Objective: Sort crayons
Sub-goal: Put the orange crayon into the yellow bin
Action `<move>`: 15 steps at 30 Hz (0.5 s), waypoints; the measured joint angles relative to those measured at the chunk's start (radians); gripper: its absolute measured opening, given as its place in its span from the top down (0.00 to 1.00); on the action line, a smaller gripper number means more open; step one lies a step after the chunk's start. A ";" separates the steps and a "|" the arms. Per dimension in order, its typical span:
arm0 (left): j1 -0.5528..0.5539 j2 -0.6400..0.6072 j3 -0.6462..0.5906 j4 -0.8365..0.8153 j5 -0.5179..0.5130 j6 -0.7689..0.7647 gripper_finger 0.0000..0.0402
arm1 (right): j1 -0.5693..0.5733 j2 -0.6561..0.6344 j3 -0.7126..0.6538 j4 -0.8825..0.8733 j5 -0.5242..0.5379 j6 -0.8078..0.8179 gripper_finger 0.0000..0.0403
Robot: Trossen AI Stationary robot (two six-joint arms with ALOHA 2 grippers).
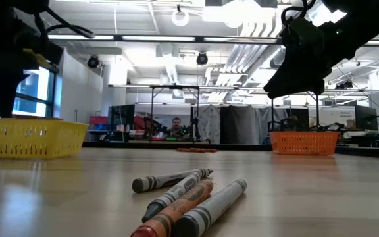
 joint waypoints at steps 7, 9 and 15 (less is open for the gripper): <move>0.000 -0.049 -0.064 0.069 0.016 -0.017 0.97 | 0.000 0.000 0.000 0.000 0.000 0.000 0.69; 0.000 -0.050 -0.066 0.078 0.027 -0.016 0.97 | 0.000 0.000 0.000 0.000 0.000 0.000 0.69; 0.000 -0.050 -0.065 0.088 0.027 -0.017 0.97 | 0.000 0.000 0.000 0.000 0.000 0.000 0.69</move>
